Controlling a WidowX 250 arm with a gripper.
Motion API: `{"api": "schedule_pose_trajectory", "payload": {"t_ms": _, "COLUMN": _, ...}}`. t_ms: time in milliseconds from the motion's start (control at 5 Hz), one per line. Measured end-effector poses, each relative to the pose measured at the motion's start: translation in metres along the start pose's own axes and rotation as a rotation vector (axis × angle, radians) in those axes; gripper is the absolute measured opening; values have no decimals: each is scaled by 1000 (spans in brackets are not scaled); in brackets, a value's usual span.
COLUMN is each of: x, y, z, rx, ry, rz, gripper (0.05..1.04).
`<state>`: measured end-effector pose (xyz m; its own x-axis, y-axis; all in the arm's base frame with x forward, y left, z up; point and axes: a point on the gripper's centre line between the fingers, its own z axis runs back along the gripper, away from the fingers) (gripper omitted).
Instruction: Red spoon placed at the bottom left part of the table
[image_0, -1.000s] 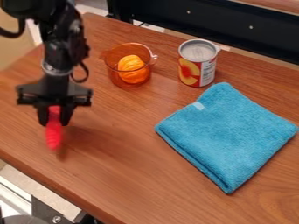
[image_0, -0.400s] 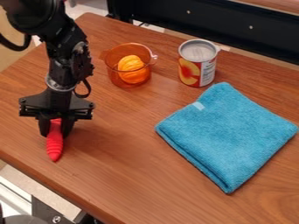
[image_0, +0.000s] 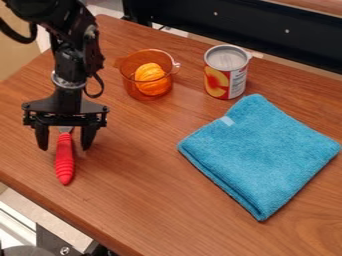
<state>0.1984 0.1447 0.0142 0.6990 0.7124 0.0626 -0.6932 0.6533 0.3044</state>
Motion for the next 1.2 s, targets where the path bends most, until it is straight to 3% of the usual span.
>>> {"api": "schedule_pose_trajectory", "payload": {"t_ms": 400, "x": 5, "y": 2, "z": 31, "rx": -78, "ry": -37, "rz": -34, "gripper": 1000}}
{"api": "schedule_pose_trajectory", "payload": {"t_ms": 800, "x": 15, "y": -33, "z": 64, "rx": -149, "ry": -173, "rz": -310, "gripper": 1000}}
{"api": "schedule_pose_trajectory", "payload": {"t_ms": 1000, "x": 10, "y": -58, "z": 81, "rx": -191, "ry": -198, "rz": -451, "gripper": 1000}}
{"api": "schedule_pose_trajectory", "payload": {"t_ms": 1200, "x": 7, "y": -75, "z": 98, "rx": -229, "ry": -278, "rz": -509, "gripper": 1000}}
